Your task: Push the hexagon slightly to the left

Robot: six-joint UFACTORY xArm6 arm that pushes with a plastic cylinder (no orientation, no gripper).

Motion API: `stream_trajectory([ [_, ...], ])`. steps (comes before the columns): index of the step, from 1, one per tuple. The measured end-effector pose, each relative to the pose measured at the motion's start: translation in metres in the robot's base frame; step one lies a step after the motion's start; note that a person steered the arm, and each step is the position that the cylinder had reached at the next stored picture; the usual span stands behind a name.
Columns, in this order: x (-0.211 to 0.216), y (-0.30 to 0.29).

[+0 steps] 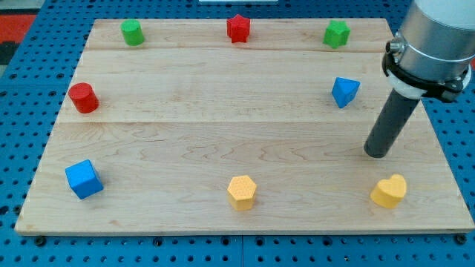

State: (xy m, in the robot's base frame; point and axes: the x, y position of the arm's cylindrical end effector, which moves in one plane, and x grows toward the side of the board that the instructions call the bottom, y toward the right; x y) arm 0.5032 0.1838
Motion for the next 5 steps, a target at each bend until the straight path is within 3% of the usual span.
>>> stream_trajectory([
  [1,0.013,-0.074],
  [2,0.070,-0.108],
  [3,0.083,-0.119],
  [4,0.039,-0.193],
  [5,0.055,-0.179],
])
